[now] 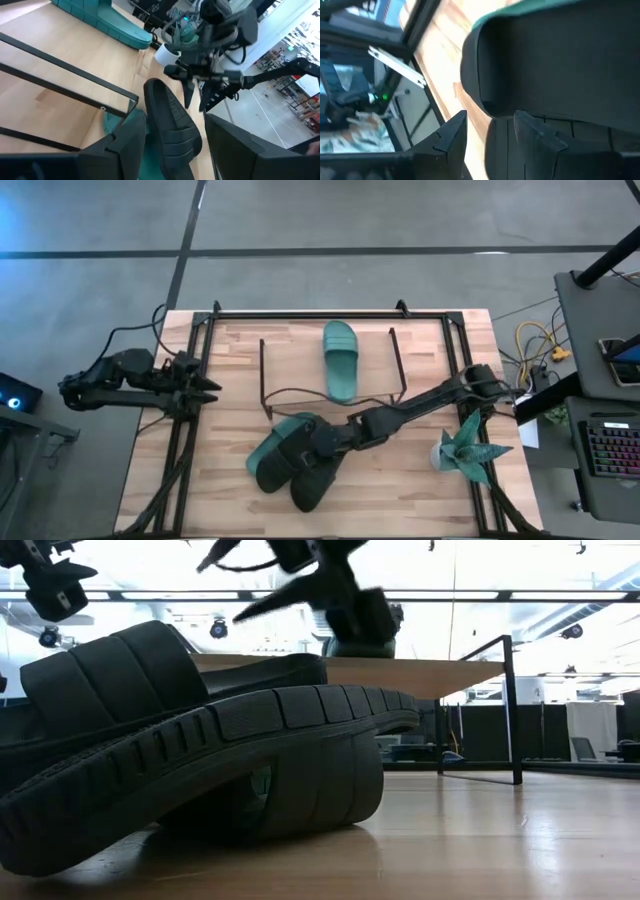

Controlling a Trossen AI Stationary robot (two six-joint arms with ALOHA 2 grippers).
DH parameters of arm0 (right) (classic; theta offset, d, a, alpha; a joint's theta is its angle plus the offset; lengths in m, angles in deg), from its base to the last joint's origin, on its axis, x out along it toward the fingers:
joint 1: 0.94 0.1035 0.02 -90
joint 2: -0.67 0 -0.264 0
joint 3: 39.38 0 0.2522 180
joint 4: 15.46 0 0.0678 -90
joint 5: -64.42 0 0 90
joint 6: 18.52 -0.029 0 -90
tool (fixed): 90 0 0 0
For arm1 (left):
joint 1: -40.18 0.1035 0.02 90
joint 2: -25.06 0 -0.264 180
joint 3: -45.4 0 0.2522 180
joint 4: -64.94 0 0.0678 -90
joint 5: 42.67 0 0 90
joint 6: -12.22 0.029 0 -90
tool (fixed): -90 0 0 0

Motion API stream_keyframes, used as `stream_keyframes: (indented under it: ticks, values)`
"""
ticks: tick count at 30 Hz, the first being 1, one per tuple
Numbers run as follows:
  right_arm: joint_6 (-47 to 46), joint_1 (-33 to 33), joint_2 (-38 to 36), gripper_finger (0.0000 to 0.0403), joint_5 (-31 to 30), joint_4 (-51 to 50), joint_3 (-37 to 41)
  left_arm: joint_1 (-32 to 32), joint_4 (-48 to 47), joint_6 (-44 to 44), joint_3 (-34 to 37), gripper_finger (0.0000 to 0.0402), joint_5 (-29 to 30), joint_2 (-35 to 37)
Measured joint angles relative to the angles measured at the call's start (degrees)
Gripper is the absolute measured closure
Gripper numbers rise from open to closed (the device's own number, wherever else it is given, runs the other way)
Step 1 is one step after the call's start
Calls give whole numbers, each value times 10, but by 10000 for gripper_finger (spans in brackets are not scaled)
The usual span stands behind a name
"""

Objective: Pick and place slides into the shelf
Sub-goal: Move the right black slipper to the center of the table

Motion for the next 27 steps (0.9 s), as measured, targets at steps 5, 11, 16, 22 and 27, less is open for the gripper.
stream_keyframes:
  ticks: [5,11,16,22,27]
  values:
    - [48,-1,24,248,37,4,-19,0,0,-28,0,210,33,-3]
    - [82,0,25,248,46,5,-24,0,0,-48,1,210,43,-13]
    - [92,0,25,248,24,5,-24,0,0,-43,2,210,45,-21]
    - [102,4,27,248,11,22,-24,0,0,-44,2,210,46,-25]
    - [105,18,44,248,8,72,-25,0,1,-44,2,210,46,-27]
